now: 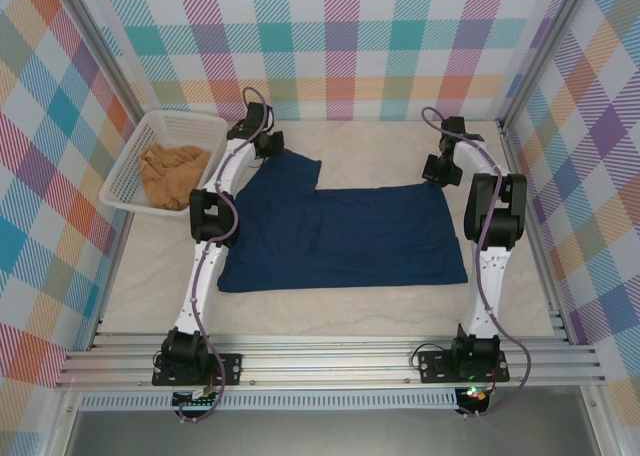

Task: Fold the inside-out t-shirt

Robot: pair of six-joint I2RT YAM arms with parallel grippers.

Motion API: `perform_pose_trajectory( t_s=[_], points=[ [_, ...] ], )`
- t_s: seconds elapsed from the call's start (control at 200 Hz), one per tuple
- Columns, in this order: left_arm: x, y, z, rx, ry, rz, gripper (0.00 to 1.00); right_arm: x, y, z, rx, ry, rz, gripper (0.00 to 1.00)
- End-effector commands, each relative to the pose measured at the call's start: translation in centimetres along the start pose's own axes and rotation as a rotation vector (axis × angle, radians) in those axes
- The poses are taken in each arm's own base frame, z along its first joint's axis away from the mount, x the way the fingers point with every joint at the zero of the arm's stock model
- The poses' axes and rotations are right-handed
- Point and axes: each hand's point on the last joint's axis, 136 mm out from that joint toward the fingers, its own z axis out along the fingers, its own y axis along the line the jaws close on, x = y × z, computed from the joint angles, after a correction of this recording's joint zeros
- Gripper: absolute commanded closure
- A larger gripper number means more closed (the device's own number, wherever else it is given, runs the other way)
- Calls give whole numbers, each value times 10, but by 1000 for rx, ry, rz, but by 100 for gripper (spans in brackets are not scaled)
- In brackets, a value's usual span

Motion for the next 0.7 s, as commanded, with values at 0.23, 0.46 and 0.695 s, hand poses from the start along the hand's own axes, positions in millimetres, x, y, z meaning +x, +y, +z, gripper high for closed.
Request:
perform_pose_trajectory(
  t_s=[0.23, 0.46, 0.695],
  points=[
    [-71, -38, -99, 130, -141, 19, 100, -20, 18, -31, -90, -98, -48, 98],
    [-63, -50, -150, 189, -144, -2, 100, -9, 17, -59, -101, -112, -95, 98],
    [-39, -55, -207, 233, -183, -4, 100, 18, 11, -85, -109, -112, -112, 98]
  ],
)
